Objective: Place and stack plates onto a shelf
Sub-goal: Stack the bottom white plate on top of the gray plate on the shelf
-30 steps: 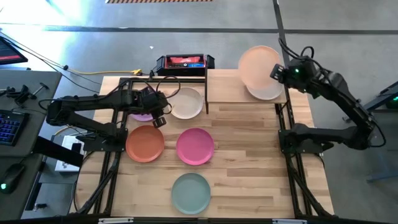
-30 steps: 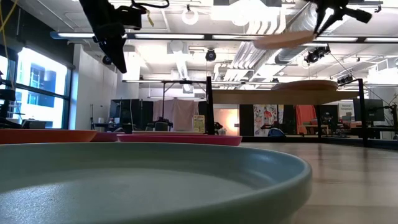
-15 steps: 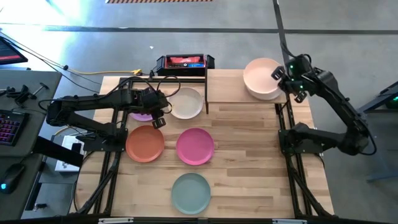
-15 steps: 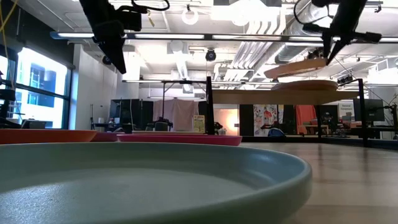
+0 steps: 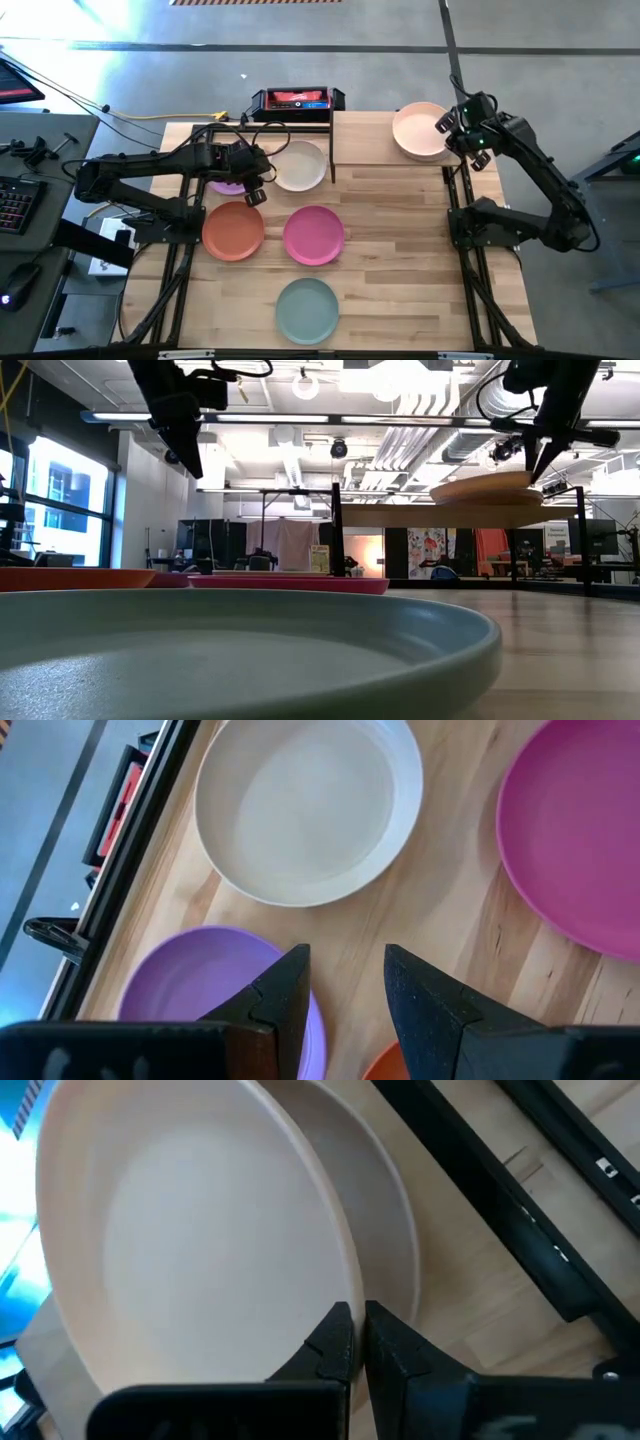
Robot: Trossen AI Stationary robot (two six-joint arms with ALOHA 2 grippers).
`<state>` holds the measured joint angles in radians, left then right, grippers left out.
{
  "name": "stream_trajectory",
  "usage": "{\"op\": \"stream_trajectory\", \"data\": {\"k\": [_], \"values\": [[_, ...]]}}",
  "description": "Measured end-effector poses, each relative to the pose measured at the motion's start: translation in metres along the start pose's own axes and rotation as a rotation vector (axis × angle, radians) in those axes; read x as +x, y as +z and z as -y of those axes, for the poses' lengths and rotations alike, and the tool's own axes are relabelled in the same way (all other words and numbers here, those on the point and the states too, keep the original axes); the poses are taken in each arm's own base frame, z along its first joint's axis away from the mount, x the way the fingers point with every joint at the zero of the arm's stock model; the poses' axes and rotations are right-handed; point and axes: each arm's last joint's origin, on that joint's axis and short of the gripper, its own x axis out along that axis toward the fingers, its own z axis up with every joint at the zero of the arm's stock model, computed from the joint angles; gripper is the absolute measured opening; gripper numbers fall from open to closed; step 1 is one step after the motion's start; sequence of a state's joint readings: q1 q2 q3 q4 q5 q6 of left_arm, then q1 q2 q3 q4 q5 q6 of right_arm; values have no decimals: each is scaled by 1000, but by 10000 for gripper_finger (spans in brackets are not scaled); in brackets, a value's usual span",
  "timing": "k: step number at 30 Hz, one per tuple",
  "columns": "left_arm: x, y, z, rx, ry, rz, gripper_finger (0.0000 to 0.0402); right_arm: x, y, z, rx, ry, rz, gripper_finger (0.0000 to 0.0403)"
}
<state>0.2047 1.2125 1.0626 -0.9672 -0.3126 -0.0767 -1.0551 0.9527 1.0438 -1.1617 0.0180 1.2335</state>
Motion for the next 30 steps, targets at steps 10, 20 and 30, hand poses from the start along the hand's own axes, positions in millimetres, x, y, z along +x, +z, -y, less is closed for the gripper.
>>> {"op": "stream_trajectory", "data": {"k": [10,20,30], "values": [[0,0,0,-24,0,0,117,3,4,3,-13,-10,12,0],[0,0,0,-51,0,1,117,2,7,5,-35,-27,40,0],[0,0,0,-53,0,1,117,2,7,5,-61,-28,44,0]]}}
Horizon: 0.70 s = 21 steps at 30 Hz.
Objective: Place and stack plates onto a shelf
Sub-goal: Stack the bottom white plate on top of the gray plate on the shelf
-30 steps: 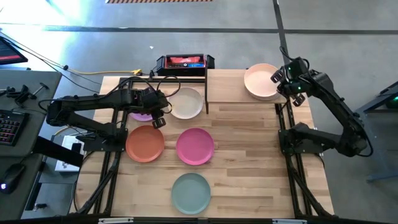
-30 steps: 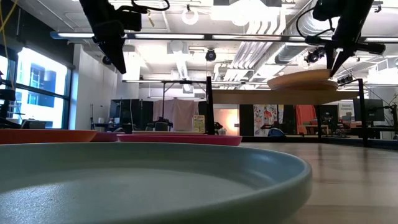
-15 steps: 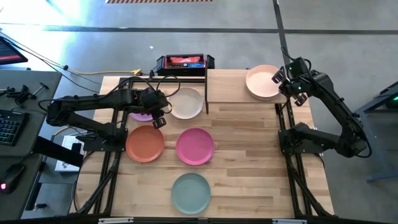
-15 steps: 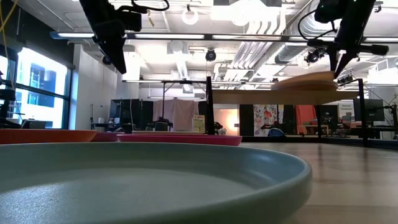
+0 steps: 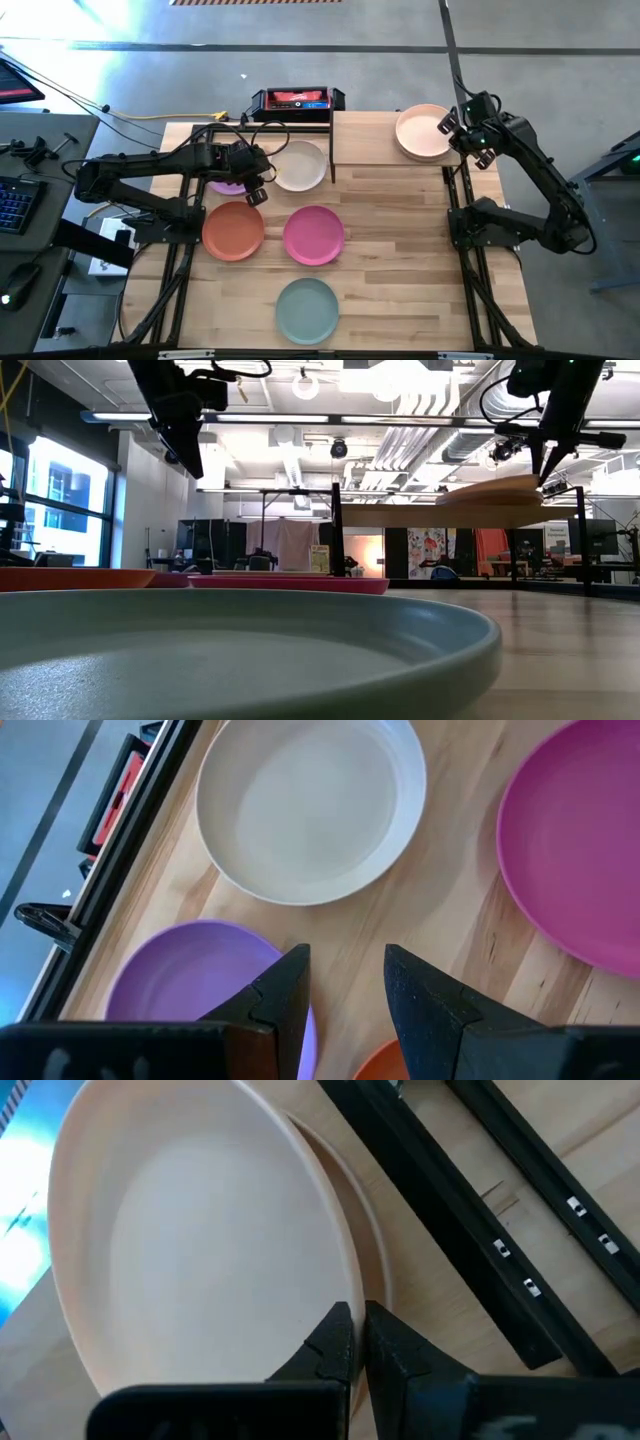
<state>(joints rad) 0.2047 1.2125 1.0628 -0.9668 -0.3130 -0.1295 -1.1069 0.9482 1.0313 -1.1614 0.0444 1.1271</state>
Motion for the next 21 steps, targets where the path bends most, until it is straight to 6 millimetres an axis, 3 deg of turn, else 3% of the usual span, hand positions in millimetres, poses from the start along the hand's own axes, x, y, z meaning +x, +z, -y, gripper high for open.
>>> {"op": "stream_trajectory", "data": {"k": [16,21], "values": [[0,0,1,0,-20,-2,117,0,-1,-1,-29,18,-39,3],[0,0,1,0,-20,-2,117,0,-1,-1,-36,23,-48,38]]}}
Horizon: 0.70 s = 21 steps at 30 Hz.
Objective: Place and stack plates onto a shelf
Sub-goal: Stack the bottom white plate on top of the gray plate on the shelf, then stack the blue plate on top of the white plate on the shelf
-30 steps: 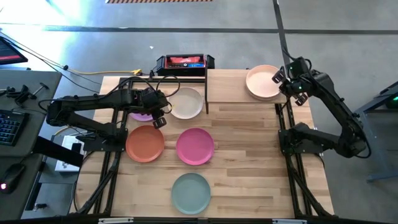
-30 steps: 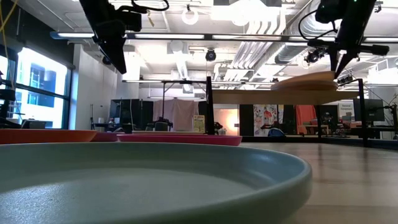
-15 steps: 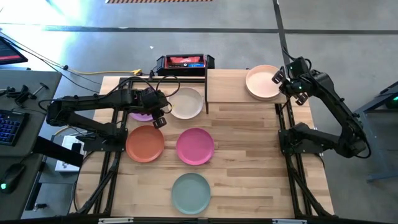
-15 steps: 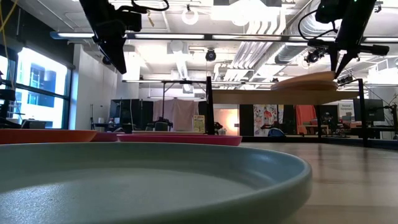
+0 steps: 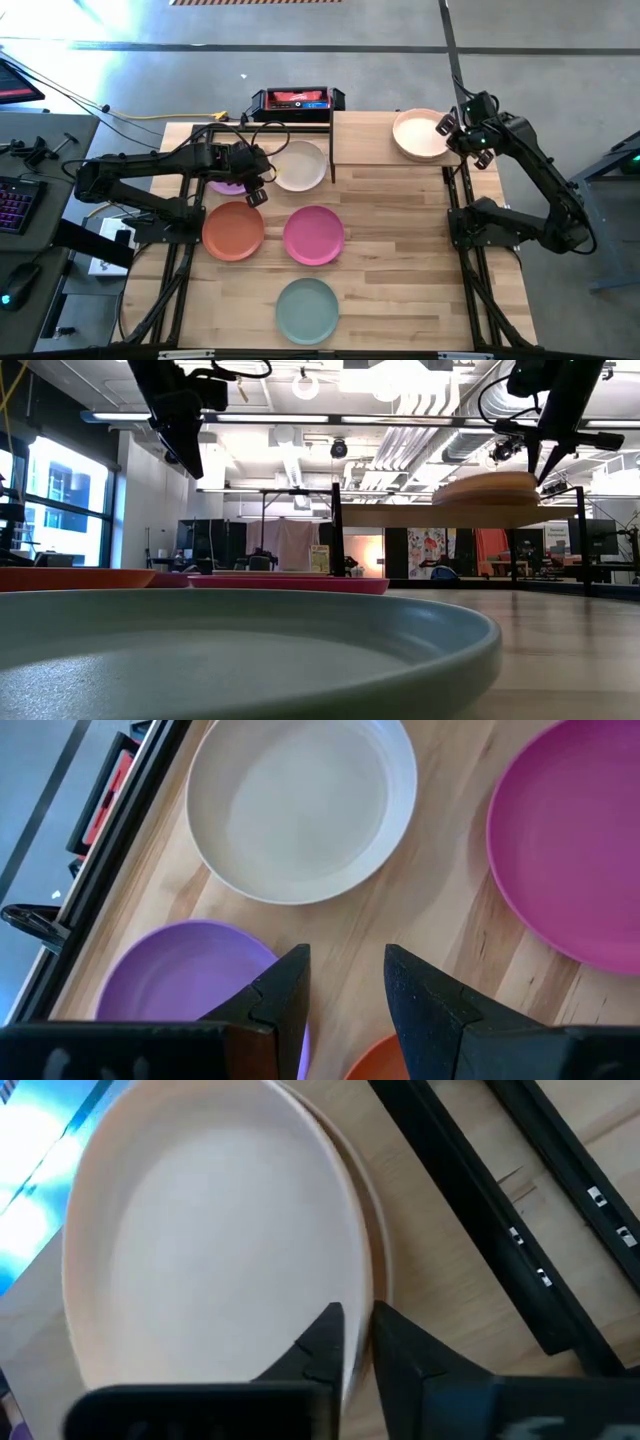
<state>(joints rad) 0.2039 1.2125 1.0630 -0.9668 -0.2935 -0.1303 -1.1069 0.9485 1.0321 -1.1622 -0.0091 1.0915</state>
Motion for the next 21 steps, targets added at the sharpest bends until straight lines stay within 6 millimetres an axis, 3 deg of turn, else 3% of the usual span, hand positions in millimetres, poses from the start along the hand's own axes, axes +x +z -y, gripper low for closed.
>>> {"op": "stream_trajectory", "data": {"k": [8,16,21], "values": [[0,0,0,1,0,0,117,-2,-1,1,3,19,-10,96],[0,0,0,1,0,0,117,-17,-7,8,-8,116,-48,99],[0,-1,1,2,-35,-13,117,-27,-15,10,-106,247,-167,99]]}}
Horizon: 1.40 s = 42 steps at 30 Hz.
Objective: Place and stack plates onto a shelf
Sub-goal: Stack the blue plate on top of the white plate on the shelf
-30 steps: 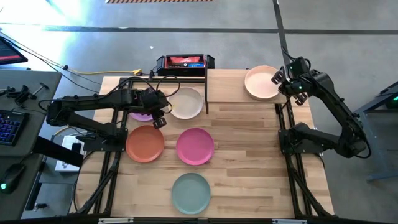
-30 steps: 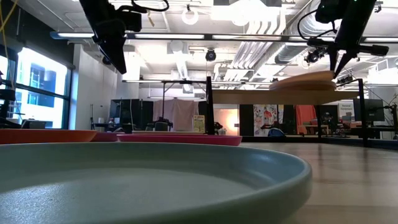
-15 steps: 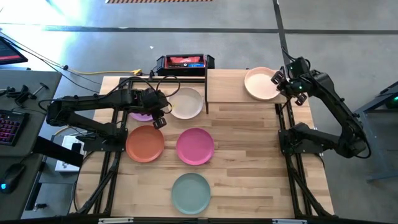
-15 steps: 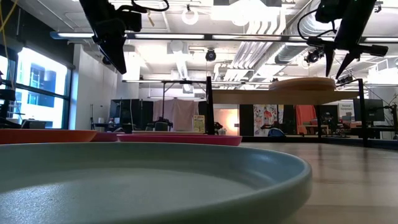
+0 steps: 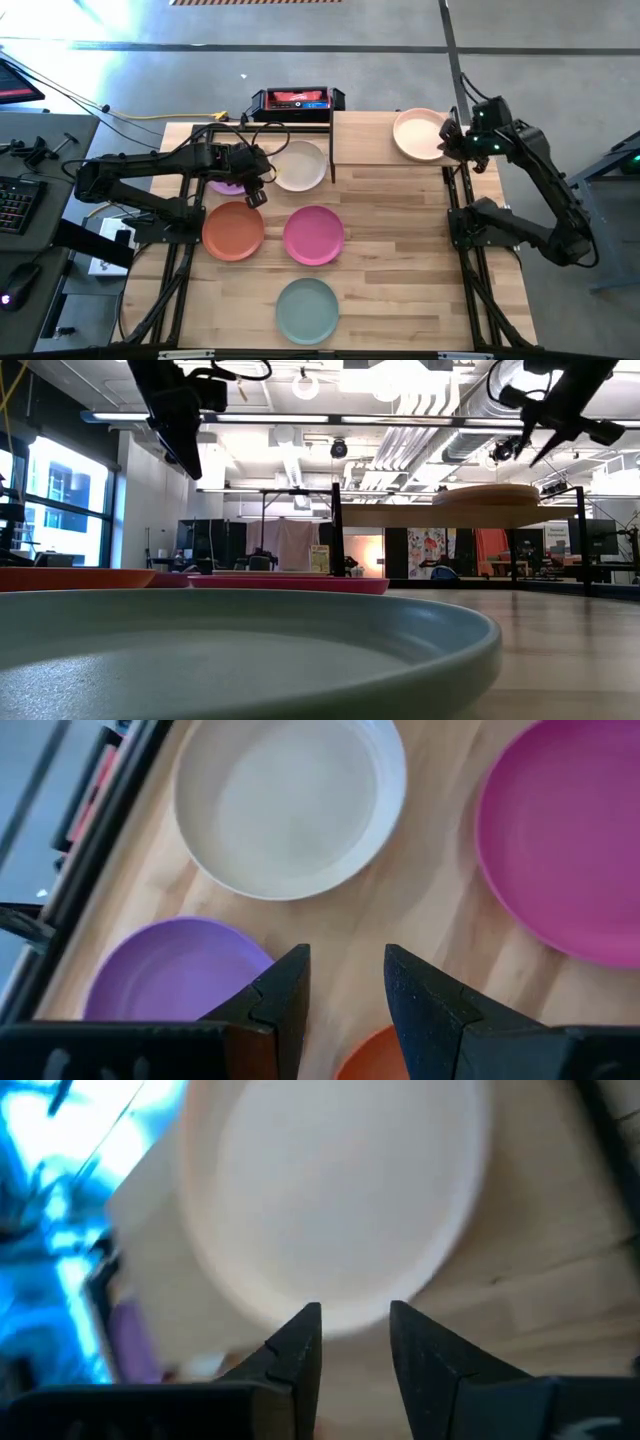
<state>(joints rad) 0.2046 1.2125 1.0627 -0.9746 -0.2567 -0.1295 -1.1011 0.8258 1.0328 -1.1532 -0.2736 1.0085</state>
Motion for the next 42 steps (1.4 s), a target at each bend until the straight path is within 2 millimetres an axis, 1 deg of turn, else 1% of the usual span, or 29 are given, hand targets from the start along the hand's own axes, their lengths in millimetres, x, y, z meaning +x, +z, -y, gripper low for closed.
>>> {"op": "stream_trajectory", "data": {"k": [5,8,11,14,17,23,29,32,37,42], "values": [[0,-2,3,-28,-99,-33,117,-3,-13,-6,-96,110,-138,99],[0,-6,3,-34,-132,-77,117,-3,-23,-9,-160,123,-193,99],[-1,-9,3,-41,-128,-113,117,-2,-34,-13,-211,133,-245,99],[-1,-12,3,-63,-129,-139,117,-1,-44,-20,-251,162,-275,99],[-1,-12,5,-92,-167,-145,117,-1,-54,-28,-299,210,-283,99],[-2,-13,15,-122,-205,-159,117,2,-76,-44,-409,298,-344,99],[-6,-16,35,-194,-260,-179,117,10,-101,-54,-527,320,-450,99],[-6,-15,48,-262,-289,-189,117,15,-114,-57,-589,318,-499,99],[-4,-12,77,-304,-381,-189,117,23,-136,-61,-665,302,-575,99],[7,-9,110,-337,-428,-189,117,31,-159,-63,-777,304,-637,99]]}}
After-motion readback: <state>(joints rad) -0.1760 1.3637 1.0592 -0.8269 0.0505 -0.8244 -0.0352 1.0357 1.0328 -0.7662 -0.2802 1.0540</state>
